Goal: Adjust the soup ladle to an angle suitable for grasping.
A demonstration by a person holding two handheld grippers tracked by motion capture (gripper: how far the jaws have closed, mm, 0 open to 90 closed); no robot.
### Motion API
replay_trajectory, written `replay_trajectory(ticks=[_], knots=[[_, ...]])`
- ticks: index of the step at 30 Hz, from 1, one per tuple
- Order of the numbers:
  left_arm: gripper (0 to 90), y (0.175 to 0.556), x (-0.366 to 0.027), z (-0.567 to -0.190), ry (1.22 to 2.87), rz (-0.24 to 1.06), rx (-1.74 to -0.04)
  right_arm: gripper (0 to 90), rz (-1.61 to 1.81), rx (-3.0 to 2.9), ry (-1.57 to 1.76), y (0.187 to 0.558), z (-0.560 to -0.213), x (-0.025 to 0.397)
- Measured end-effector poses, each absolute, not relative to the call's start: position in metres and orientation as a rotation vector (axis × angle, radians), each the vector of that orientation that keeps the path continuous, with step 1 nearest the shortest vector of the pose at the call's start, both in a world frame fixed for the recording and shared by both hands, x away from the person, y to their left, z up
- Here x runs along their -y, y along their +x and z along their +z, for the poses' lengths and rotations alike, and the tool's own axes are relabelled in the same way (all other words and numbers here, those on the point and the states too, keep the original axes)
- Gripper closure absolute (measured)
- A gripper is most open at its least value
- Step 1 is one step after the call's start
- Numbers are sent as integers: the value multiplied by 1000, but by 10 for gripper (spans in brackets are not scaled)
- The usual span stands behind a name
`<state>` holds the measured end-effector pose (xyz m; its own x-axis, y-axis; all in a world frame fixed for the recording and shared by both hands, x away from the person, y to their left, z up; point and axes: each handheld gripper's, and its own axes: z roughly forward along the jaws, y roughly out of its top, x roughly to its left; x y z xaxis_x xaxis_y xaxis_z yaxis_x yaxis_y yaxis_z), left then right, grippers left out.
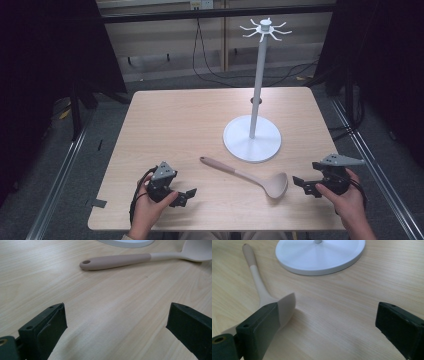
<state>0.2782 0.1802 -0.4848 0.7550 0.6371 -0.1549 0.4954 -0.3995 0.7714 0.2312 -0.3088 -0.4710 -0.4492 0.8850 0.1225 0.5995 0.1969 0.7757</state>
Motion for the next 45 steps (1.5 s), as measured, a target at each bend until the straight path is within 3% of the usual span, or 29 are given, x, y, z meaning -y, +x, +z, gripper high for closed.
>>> replay_trajectory(ticks=[27, 34, 39, 45], knots=[[35, 288, -149, -486, 2149, 198, -779, 105, 1158, -2139, 1359, 209, -455, 305], [35, 287, -150, -487, 2152, 207, -787, 112, 1174, -2177, 1312, 215, -445, 291], [36, 286, -152, -488, 2154, 207, -789, 70, 1209, -2206, 1309, 225, -443, 275], [37, 285, -161, -486, 2138, 228, -813, 130, 1162, -2307, 1234, 246, -436, 250]])
